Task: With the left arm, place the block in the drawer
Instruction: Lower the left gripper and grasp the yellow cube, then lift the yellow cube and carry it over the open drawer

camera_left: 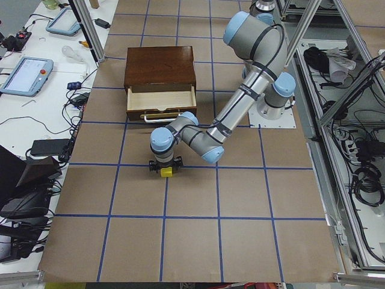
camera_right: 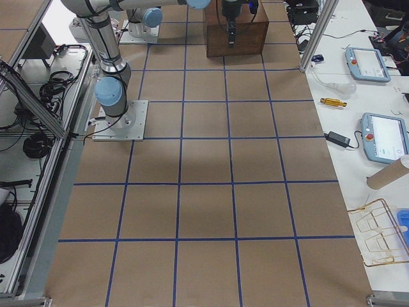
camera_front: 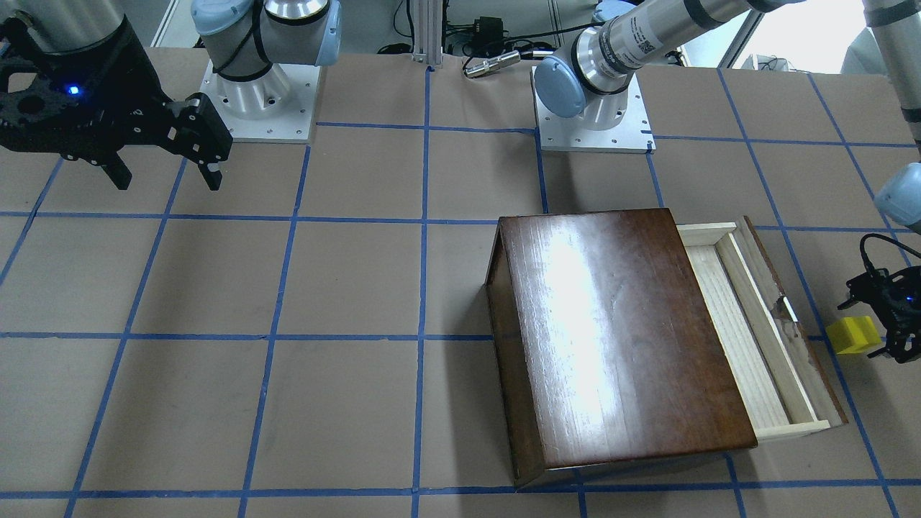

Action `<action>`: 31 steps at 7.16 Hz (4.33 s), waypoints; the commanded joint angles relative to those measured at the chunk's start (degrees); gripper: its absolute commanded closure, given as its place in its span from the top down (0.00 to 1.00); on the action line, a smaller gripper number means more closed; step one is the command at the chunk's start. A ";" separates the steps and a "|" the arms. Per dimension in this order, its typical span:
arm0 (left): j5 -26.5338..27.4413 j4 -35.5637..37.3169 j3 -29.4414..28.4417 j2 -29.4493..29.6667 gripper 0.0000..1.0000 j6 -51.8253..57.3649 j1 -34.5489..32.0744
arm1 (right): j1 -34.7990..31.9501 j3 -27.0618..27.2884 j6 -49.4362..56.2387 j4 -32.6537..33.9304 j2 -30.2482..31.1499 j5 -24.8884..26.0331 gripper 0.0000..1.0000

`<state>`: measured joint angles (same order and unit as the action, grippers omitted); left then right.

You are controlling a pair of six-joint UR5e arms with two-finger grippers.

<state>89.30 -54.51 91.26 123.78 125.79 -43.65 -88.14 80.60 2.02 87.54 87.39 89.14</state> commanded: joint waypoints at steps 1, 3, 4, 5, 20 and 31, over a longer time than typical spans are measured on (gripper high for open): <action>-0.18 0.46 -0.03 0.76 1.00 0.07 0.14 | -0.01 0.00 0.00 0.00 -0.03 -0.01 1.00; -2.01 0.46 0.06 0.94 0.99 1.55 0.14 | 0.07 0.00 0.00 0.00 -0.03 -0.01 1.00; -2.29 0.46 -0.03 0.94 0.96 2.26 0.14 | 0.07 0.00 0.00 0.00 -0.03 0.07 1.00; -2.29 0.46 -0.03 1.02 0.96 2.27 0.05 | -0.01 0.00 0.00 0.00 0.06 -0.01 1.00; -1.41 -7.07 -1.52 -5.89 0.01 2.80 -0.38 | 0.07 0.00 0.00 0.00 -0.03 -0.02 1.00; 0.08 -19.54 -1.81 -17.26 0.01 -21.72 -24.47 | -0.01 0.00 -0.09 0.00 0.06 -0.02 1.00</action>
<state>89.65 -77.91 86.94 106.03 104.87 -67.75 -88.15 80.60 1.93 87.54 87.44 89.12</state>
